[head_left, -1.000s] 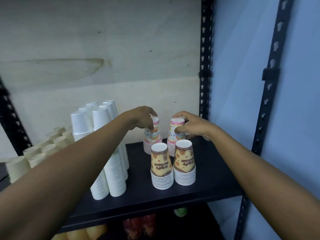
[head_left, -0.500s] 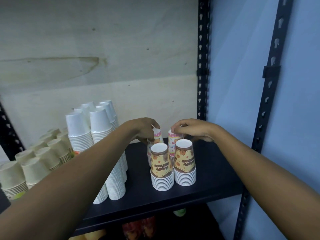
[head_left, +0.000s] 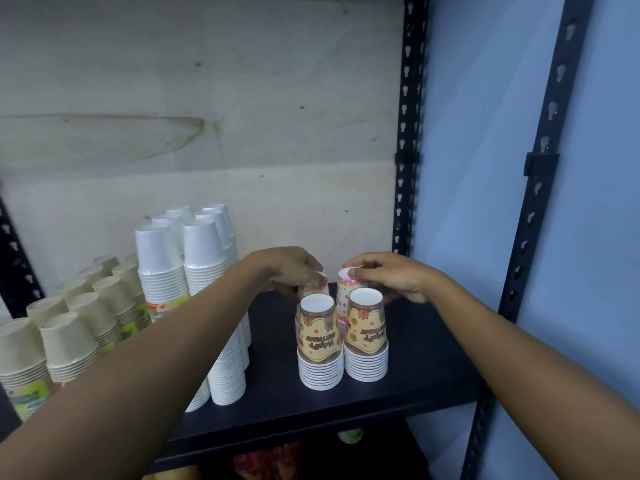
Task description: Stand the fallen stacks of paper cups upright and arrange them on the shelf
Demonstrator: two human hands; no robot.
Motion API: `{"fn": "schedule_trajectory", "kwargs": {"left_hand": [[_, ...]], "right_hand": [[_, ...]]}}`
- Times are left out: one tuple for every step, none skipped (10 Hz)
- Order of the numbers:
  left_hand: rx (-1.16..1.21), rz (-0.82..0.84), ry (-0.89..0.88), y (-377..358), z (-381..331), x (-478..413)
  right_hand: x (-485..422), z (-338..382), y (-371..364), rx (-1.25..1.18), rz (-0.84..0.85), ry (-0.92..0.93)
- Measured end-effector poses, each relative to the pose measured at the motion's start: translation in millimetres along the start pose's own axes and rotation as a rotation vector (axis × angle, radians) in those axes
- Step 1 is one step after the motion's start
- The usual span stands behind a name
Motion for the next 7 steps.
{"fn": "schedule_trajectory", "kwargs": {"left_hand": [[-0.080, -0.129, -0.040, -1.3, 3.6, -2.2], [-0.033, -0.135, -0.045, -2.2, 7.2, -2.4], [0.008, -0.117, -0.035, -2.7, 5.8, 1.3], [-0.029, -0.127, -0.034, -3.3, 2.6, 1.3], [-0.067, -0.145, -0.039, -2.7, 2.2, 2.0], [-0.012, -0.133, -0.023, -2.3, 6.2, 0.8], [0.018, -0.111, -0.014, 0.0, 7.9, 0.6]], "right_hand": [[1.6, 0.7, -0.4, -0.013, 0.008, 0.006], [4.6, -0.2, 0.0, -0.019, 0.013, 0.012], [8.3, -1.2, -0.4, -0.035, 0.012, 0.021], [8.8, -2.2, -1.1, -0.039, 0.007, 0.027], [10.1, -0.5, -2.7, -0.034, -0.001, 0.025], [9.2, -1.8, -1.9, -0.036, -0.001, 0.014], [11.4, 1.0, -4.9, -0.021, 0.004, -0.013]]}}
Point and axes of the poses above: each hand's wrist, its own x-axis away from the middle knuckle, its own y-axis out of the back of the hand, z = x × y, the point moved 2 cm from there along -x, towards the middle knuckle, and after that the axes turned 8 degrees about -x, right-handed, at the moved point
